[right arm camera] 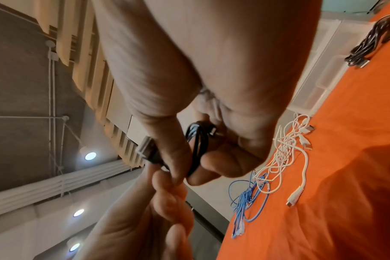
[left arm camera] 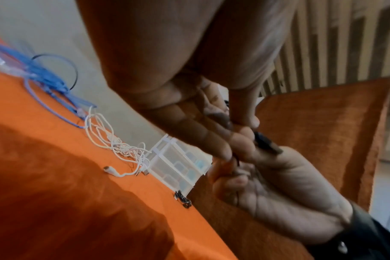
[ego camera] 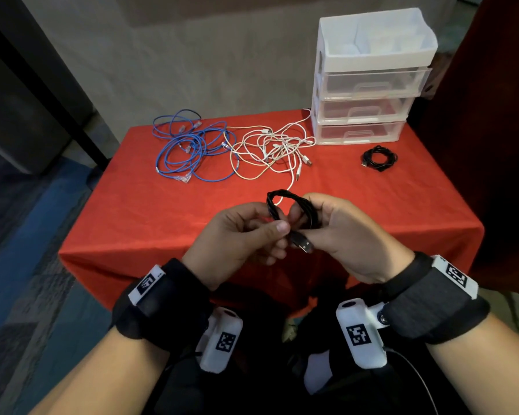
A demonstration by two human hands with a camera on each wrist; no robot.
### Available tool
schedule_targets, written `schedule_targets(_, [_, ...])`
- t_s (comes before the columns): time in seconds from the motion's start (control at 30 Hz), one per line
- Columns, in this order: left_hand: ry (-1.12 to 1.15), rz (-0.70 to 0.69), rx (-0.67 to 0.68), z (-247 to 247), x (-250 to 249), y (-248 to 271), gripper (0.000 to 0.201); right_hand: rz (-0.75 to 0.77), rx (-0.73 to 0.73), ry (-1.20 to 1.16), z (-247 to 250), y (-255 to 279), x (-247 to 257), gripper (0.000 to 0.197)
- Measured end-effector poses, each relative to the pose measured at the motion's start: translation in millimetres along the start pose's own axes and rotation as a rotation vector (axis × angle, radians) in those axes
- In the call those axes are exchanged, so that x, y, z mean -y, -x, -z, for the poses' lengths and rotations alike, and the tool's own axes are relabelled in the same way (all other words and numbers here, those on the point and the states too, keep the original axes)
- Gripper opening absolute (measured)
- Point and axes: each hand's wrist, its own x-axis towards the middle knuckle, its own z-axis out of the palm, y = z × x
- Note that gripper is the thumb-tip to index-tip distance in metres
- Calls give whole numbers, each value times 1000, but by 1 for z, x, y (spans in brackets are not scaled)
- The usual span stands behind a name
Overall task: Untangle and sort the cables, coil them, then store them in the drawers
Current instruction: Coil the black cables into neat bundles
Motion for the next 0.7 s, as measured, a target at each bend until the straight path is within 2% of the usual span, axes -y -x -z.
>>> schedule_targets(0.1, [-30, -100, -141, -5, 7, -3, 23, 24, -7, 25, -4, 3, -3, 29])
schedule_targets(0.17, [34, -101, -190, -10, 10, -5, 17, 39, -37, 25, -7, 5, -3, 35])
schedule_targets(0.27, [53, -105, -257, -12, 12, -9, 15, 82, -93, 59, -9, 7, -4, 31])
schedule_targets(0.4, [-156, -225, -334, -11, 18, -15, 23, 112, -168, 56, -11, 6, -6, 29])
schedule_targets(0.57, [-358, -303, -329, -2, 20, -19, 13, 162, -202, 213, -8, 5, -5, 29])
schedule_targets(0.7, [-425, -275, -270, 5, 21, -17, 12, 173, -171, 337, -2, 7, -3, 19])
